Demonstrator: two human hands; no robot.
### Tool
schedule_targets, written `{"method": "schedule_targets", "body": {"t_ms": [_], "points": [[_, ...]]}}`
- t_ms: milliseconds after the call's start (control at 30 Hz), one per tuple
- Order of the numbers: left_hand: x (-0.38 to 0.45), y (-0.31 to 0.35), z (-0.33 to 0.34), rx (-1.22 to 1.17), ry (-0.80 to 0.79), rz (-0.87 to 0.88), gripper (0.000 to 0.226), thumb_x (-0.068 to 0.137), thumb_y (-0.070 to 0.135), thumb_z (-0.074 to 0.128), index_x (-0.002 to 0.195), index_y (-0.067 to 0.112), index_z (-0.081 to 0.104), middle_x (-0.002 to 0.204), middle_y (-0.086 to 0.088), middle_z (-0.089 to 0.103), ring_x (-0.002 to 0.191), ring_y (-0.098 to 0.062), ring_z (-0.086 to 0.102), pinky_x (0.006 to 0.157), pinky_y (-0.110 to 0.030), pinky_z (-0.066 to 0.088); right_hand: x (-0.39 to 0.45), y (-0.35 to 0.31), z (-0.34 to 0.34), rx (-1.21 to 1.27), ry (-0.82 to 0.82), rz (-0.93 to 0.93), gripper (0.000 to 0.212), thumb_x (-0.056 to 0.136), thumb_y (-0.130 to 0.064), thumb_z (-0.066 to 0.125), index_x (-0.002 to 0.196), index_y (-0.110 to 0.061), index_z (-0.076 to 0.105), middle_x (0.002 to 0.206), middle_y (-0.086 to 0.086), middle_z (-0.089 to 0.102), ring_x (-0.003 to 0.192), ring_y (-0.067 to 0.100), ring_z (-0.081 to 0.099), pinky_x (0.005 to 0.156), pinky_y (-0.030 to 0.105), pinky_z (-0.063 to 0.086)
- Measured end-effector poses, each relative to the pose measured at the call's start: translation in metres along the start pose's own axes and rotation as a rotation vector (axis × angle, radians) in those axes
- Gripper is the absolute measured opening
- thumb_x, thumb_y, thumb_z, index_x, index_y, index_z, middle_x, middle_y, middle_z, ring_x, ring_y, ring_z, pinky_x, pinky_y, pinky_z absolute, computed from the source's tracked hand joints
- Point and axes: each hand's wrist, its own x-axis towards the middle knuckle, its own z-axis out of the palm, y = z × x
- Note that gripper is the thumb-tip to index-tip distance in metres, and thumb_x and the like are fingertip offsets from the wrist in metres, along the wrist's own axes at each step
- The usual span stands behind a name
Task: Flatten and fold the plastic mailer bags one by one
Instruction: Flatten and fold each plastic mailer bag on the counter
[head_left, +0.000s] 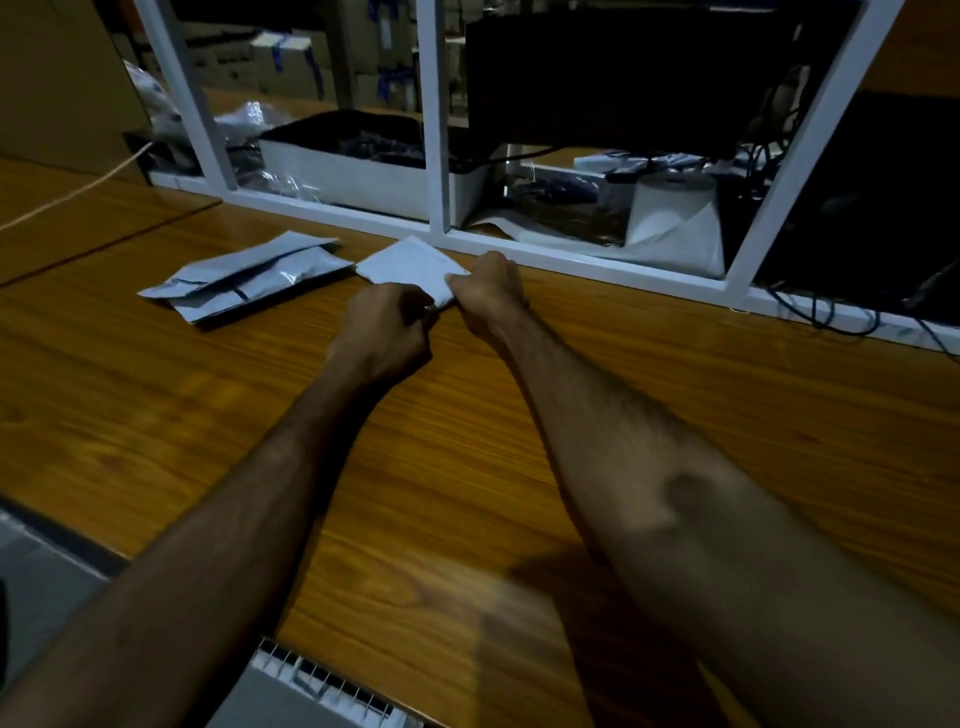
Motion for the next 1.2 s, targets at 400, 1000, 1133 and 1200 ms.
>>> {"method": "schedule_targets", "body": {"t_ms": [400, 1000, 1133, 1200], "points": [[-0.035, 0.059, 0.019, -0.212, 0.121, 0.264, 0.025, 0.097, 0.038, 0.063, 0.115, 0.024, 0.073, 0.109, 0.002, 0.069, 0.099, -0.013, 0.061, 0.084, -0.046, 0.057, -0.069, 0.095, -0.14, 0.255, -0.2, -0.065, 0.021, 0.094, -0.008, 0.073, 0.115, -0.011, 0.075, 0.109, 0.004, 0.073, 0.096, 0.018, 0.069, 0.078, 0.032, 0.06], [-0.143, 0.27, 0.091, -0.022, -0.076, 0.668, 0.03, 0.1, 0.038, 0.058, 0.119, 0.021, 0.073, 0.133, 0.003, 0.069, 0.123, -0.017, 0.058, 0.1, -0.038, 0.047, -0.196, 0.263, -0.327, -0.06, -0.055, -0.183, 0.026, 0.107, -0.013, 0.054, 0.114, -0.029, 0.072, 0.12, -0.006, 0.06, 0.116, 0.016, 0.054, 0.082, 0.026, 0.045], [-0.138, 0.285, 0.1, -0.037, -0.097, 0.644, 0.03, 0.1, 0.037, 0.057, 0.119, 0.022, 0.073, 0.133, 0.002, 0.069, 0.123, -0.018, 0.057, 0.1, -0.042, 0.047, -0.195, 0.264, -0.333, -0.116, 0.015, -0.174, 0.028, 0.106, -0.009, 0.053, 0.117, -0.023, 0.074, 0.119, -0.003, 0.052, 0.116, 0.014, 0.048, 0.095, 0.026, 0.04], [-0.136, 0.286, 0.103, -0.052, -0.109, 0.607, 0.031, 0.1, 0.036, 0.057, 0.122, 0.021, 0.073, 0.133, 0.002, 0.069, 0.123, -0.019, 0.057, 0.102, -0.042, 0.045, -0.196, 0.263, -0.333, -0.151, 0.046, -0.161, 0.029, 0.105, -0.006, 0.054, 0.12, -0.022, 0.073, 0.118, -0.003, 0.051, 0.116, 0.015, 0.049, 0.1, 0.03, 0.044]]}}
